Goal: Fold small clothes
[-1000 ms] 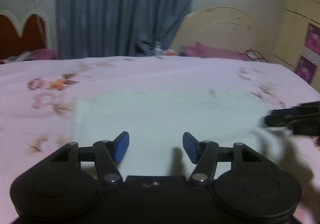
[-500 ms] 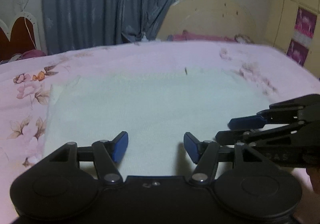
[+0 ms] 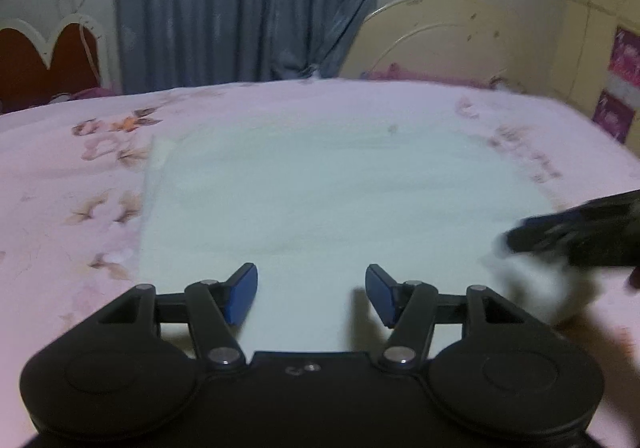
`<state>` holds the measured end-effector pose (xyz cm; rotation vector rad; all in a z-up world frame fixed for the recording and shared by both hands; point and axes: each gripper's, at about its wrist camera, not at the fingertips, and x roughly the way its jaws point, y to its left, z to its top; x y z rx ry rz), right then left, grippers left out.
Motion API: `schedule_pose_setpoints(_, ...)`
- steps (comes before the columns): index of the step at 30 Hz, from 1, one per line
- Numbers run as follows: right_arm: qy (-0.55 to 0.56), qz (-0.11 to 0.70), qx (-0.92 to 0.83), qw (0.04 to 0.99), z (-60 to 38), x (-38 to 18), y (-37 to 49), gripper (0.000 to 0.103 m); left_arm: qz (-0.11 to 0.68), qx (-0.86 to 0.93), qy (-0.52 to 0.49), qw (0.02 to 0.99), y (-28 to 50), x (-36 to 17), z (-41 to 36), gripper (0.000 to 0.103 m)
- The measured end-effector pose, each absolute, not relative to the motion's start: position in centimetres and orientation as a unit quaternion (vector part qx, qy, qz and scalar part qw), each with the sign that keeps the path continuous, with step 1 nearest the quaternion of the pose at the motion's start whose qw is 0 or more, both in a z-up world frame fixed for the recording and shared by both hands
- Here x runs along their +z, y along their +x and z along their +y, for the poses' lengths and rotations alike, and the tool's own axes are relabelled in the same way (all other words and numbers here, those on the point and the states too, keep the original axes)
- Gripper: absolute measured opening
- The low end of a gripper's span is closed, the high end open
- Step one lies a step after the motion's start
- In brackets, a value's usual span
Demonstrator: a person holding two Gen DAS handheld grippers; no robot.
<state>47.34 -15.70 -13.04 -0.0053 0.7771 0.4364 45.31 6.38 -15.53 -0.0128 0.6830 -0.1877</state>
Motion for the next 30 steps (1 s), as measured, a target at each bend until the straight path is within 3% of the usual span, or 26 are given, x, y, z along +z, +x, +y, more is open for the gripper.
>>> schedule_pose_setpoints(5,-0.039,0.380,0.288,0.878,-11.6,-13.7,44.4,0.031,0.355,-0.109,-0.003,0.928,43.4,-16.4,4.5,0.052)
schedule_pose_setpoints(14,-0.036,0.393,0.281,0.875,-11.3,-14.4,43.3,0.031,0.362,-0.103,-0.003,0.926,42.4,-16.9,5.0,0.054)
schedule_pose_setpoints(30,0.014,0.408,0.131,0.903,-21.6,-14.8,41.8,0.030,0.357,-0.045,-0.039,0.932,40.4,-16.6,10.6,0.053)
